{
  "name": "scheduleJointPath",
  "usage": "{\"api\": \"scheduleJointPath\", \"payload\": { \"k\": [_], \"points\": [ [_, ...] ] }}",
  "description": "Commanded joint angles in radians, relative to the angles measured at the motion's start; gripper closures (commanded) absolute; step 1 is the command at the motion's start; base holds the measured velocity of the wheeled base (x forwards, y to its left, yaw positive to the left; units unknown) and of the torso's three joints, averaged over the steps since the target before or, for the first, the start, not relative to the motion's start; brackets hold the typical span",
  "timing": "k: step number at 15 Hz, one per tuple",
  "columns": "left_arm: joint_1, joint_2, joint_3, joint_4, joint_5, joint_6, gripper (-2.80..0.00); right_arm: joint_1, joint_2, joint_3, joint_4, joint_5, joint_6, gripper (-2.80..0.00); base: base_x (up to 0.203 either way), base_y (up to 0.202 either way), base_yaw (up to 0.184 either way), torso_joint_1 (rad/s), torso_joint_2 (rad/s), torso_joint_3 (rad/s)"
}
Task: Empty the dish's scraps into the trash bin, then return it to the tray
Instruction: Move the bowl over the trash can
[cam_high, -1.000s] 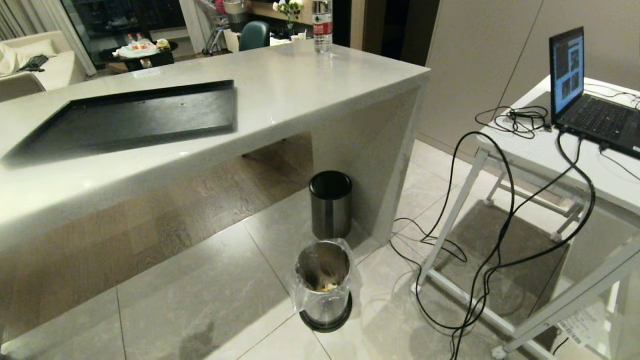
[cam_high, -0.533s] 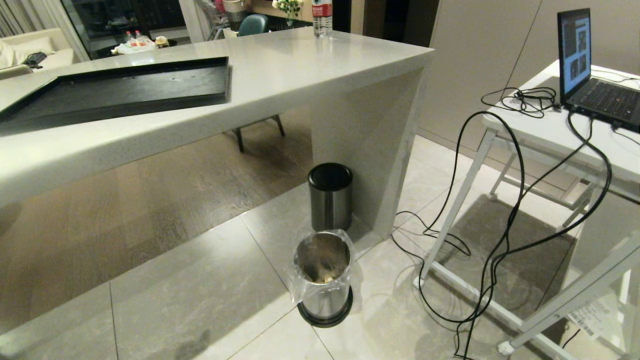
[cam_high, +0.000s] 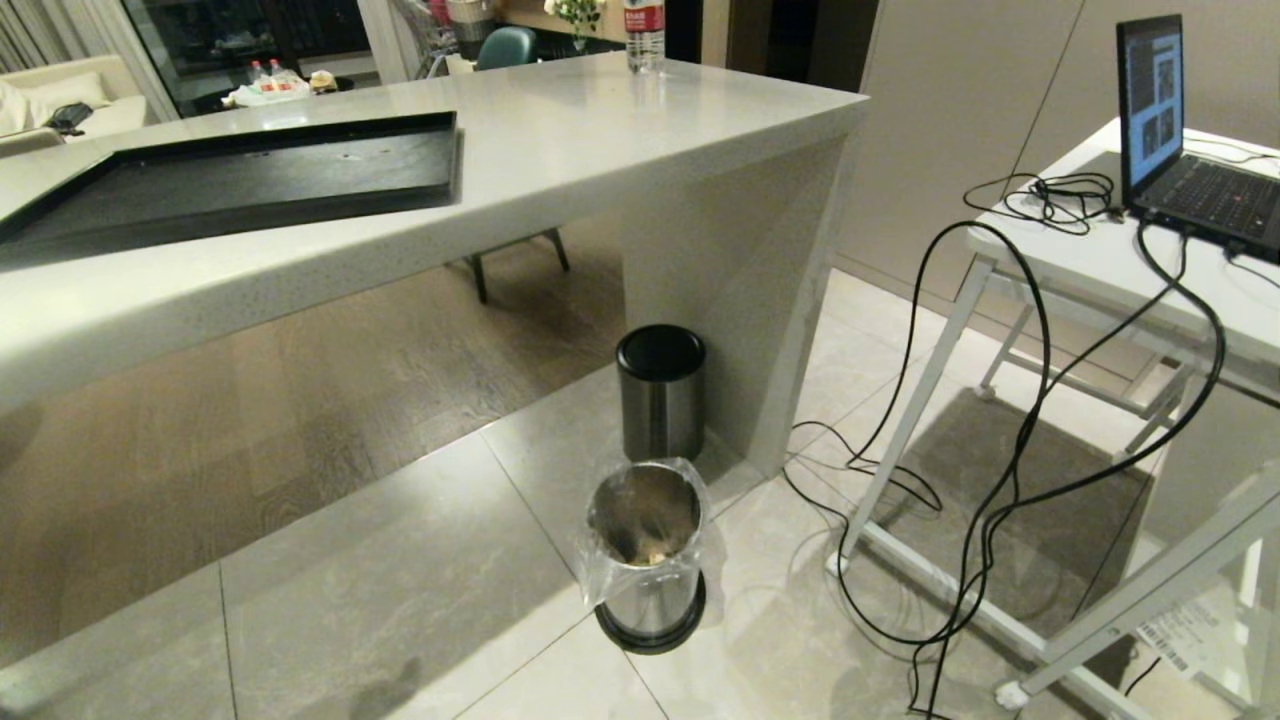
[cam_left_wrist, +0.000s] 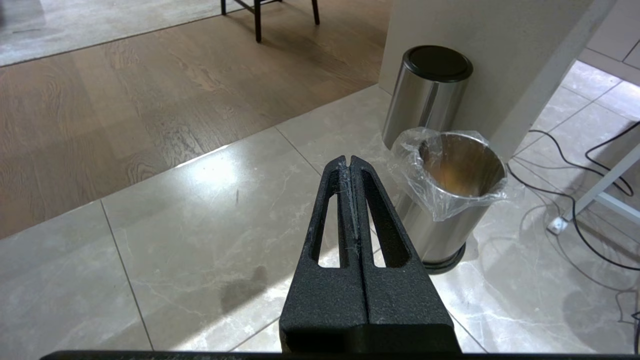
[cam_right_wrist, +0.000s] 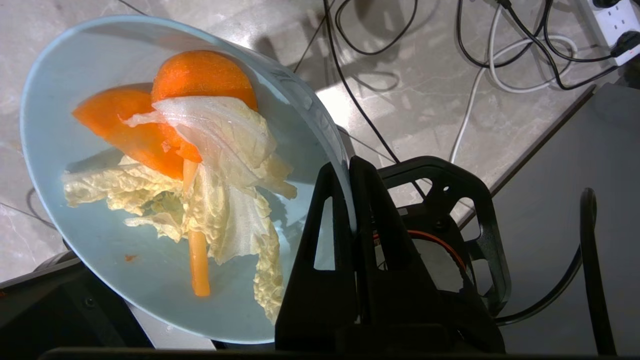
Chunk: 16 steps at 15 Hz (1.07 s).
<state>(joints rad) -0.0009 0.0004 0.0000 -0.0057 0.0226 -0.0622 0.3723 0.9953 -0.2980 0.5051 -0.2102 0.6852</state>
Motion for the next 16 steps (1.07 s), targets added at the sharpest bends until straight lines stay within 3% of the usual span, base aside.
{"api": "scheduleJointPath", "payload": {
  "k": [1, 16],
  "points": [
    [0.001, 0.001, 0.0, 0.0, 0.0, -0.001, 0.0, 0.0, 0.0, 0.015, 0.001, -0.001, 0.004, 0.0, 0.0, 0.0, 0.0, 0.0, 0.0, 0.0],
    [-0.001, 0.001, 0.0, 0.0, 0.0, -0.001, 0.0, 0.002, 0.003, 0.019, -0.039, -0.001, -0.035, 0.0, 0.0, 0.0, 0.0, 0.008, 0.02, 0.025]
  ]
}}
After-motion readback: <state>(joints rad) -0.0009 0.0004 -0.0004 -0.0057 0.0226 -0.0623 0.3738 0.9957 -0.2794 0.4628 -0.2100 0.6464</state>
